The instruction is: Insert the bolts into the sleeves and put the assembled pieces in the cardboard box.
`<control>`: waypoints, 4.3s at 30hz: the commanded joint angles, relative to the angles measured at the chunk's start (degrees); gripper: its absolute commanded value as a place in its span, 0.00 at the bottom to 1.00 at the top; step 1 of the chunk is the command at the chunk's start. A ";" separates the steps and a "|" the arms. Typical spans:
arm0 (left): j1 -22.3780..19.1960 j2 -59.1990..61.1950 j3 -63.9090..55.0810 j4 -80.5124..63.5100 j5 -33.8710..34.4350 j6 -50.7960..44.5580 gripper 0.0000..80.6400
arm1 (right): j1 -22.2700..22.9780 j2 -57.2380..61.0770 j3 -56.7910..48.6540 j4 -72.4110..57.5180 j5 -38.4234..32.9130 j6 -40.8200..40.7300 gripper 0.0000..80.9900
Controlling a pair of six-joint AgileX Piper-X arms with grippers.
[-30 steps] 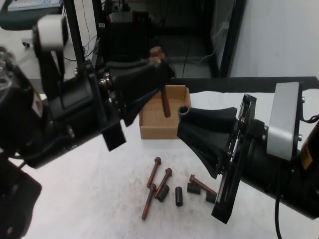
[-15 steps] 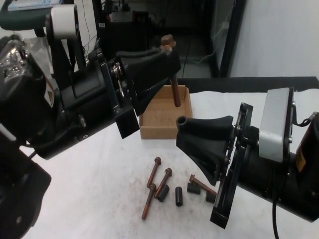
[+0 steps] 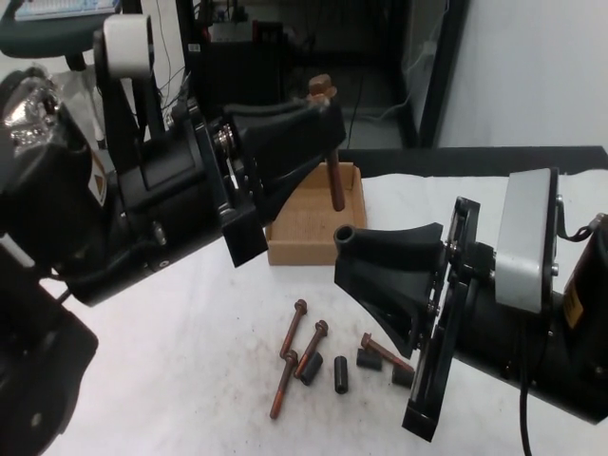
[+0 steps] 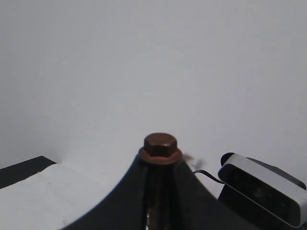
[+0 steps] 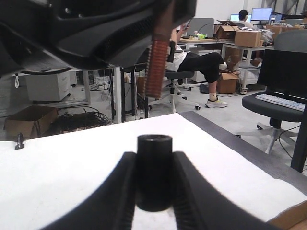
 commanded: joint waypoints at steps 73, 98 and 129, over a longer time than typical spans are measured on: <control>3.71 -0.19 -0.66 5.27 -5.24 -1.56 0.00 | -6.14 7.00 -18.02 33.94 14.72 5.41 0.01; 3.71 -0.19 -0.71 72.52 -31.45 23.73 0.00 | -12.43 67.36 -89.15 78.93 14.01 5.38 0.01; 3.71 -0.19 -3.53 70.28 -23.11 28.82 0.00 | -15.71 58.62 -92.36 88.25 17.70 3.76 0.01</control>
